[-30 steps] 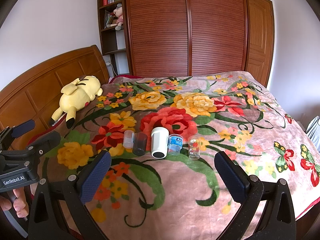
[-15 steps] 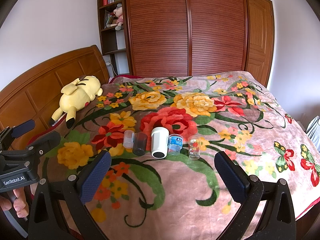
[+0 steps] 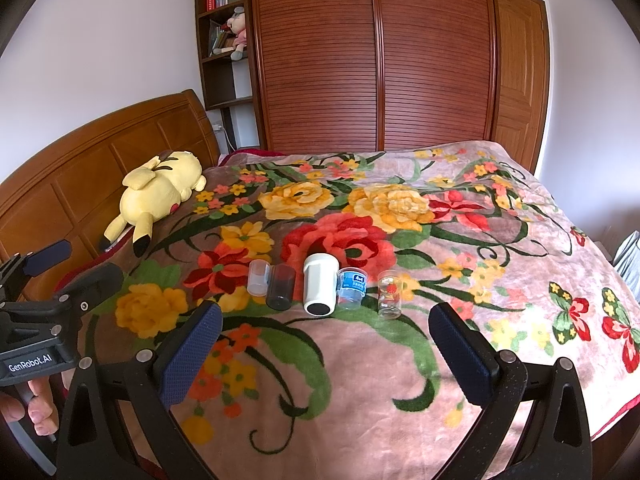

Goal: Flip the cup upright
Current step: 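Move the right tool to the blue-labeled plastic cup and close on it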

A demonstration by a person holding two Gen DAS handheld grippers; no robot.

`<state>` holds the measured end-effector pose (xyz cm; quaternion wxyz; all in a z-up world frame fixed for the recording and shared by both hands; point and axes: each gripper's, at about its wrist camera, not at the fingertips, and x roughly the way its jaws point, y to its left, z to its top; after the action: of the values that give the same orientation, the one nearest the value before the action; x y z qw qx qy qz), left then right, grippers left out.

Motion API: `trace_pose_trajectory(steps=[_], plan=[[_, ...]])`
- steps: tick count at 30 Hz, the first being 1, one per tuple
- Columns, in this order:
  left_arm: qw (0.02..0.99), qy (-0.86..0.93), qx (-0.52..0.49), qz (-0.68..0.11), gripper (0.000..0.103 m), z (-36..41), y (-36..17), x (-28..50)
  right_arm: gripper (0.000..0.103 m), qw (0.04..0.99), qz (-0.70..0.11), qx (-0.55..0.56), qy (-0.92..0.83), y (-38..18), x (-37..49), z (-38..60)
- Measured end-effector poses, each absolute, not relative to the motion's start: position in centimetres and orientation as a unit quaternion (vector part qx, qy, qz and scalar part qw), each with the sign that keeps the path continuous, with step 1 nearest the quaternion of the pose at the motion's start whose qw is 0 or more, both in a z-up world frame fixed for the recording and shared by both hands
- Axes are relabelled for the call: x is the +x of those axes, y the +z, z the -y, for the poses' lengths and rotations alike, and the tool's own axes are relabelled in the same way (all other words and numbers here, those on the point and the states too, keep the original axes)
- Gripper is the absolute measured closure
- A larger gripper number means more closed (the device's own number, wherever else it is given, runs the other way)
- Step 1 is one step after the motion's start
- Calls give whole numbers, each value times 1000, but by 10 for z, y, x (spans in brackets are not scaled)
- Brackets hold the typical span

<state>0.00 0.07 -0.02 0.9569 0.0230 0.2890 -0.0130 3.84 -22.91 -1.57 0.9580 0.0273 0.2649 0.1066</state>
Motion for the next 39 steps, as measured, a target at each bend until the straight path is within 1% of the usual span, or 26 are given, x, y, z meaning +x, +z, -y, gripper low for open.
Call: trace_pose_trajectory(steps=[4, 10, 16, 20, 25, 26, 27, 29, 31, 32, 34, 39], plan=[[957, -14, 22, -290, 0, -1, 0, 0, 0, 957, -266, 37, 108, -17, 38, 231], [955, -21, 35, -295, 0, 4, 1, 2, 0, 946, -288, 76, 129, -13, 51, 240], [950, -35, 30, -309, 0, 7, 2, 25, 0, 940, -298, 58, 155, 4, 75, 239], [946, -32, 32, -321, 0, 7, 11, 47, 0, 939, -301, 28, 163, 0, 98, 240], [925, -68, 5, -373, 0, 6, 12, 97, 0, 921, -347, 42, 172, -35, 144, 253], [922, -68, 7, -381, 0, 4, 11, 109, 3, 915, -362, 46, 170, -49, 158, 254], [919, -66, 12, -389, 0, 1, 13, 125, 10, 913, -369, 48, 170, -56, 164, 254], [917, -61, 30, -393, 0, -1, 11, 151, 16, 900, -398, 54, 169, -85, 188, 251], [916, -58, 48, -393, 0, 3, 4, 175, 18, 889, -419, 60, 172, -112, 207, 246], [915, -57, 54, -396, 0, 1, -2, 187, 20, 887, -424, 60, 172, -118, 212, 243], [912, -60, 55, -401, 0, 5, -14, 205, 22, 876, -447, 60, 171, -148, 234, 233], [910, -58, 42, -407, 0, 12, -68, 266, 25, 859, -484, 58, 156, -205, 281, 209]])
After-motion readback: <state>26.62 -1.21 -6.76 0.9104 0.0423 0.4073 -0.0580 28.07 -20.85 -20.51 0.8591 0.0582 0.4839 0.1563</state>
